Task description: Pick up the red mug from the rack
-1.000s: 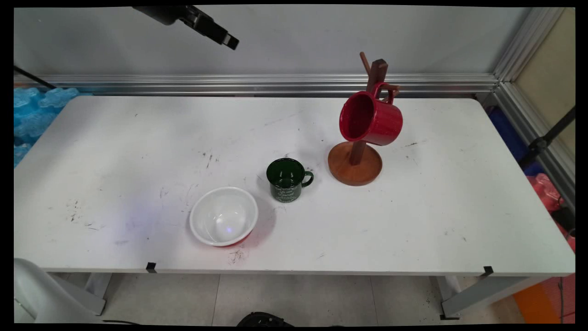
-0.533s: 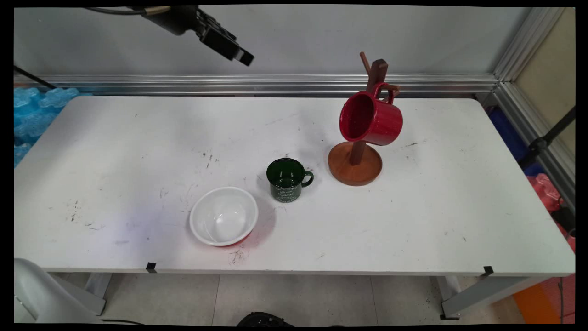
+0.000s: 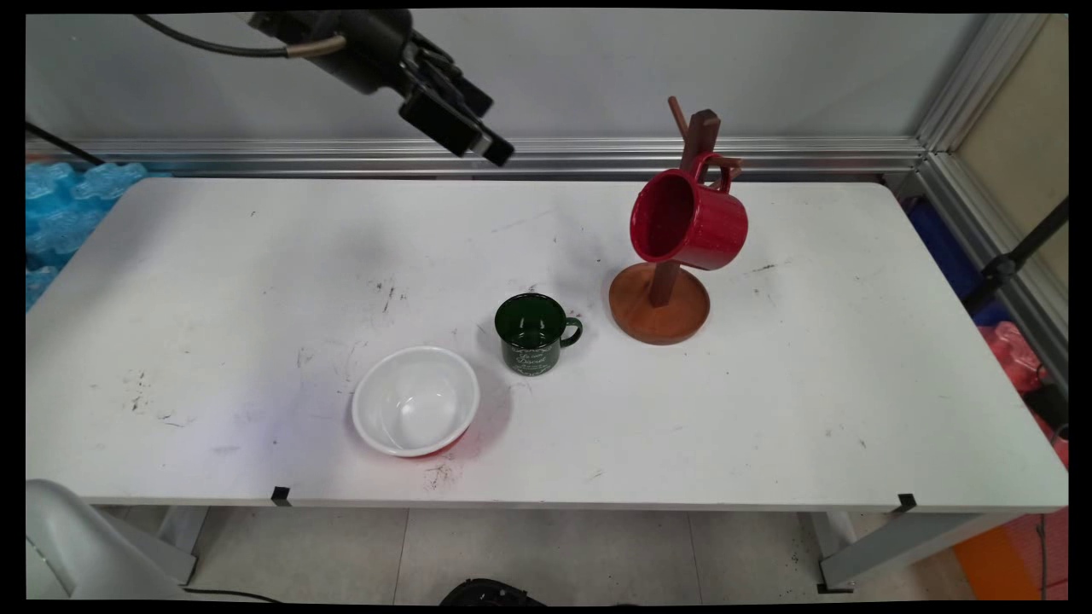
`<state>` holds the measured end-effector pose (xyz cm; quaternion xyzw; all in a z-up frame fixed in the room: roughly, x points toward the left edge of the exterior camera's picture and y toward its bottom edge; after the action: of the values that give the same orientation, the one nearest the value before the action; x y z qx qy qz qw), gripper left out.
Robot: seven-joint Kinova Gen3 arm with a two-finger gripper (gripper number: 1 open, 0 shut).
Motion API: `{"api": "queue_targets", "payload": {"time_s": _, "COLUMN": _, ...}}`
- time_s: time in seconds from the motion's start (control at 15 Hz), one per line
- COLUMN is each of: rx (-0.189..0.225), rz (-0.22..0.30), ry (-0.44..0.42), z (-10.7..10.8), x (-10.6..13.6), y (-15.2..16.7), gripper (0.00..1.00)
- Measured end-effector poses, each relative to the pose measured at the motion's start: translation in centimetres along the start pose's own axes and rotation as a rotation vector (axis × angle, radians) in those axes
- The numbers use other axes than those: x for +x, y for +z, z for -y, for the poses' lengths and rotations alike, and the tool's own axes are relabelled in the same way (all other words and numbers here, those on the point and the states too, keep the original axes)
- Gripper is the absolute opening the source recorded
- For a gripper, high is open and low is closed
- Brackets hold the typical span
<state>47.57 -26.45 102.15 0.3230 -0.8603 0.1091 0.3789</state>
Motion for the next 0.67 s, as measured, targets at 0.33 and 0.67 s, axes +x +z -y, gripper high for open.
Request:
{"api": "queue_targets", "payload": {"time_s": 0.33, "rx": -0.05, "rz": -0.015, "ry": 0.007, "z": -2.0, "x": 1.3, "y": 2.2, "gripper": 1.0}}
{"api": "queue_targets", "payload": {"time_s": 0.67, "rx": -0.085, "rz": -0.04, "ry": -0.016, "z": -3.6, "x": 3.0, "y": 5.7, "gripper": 1.0}}
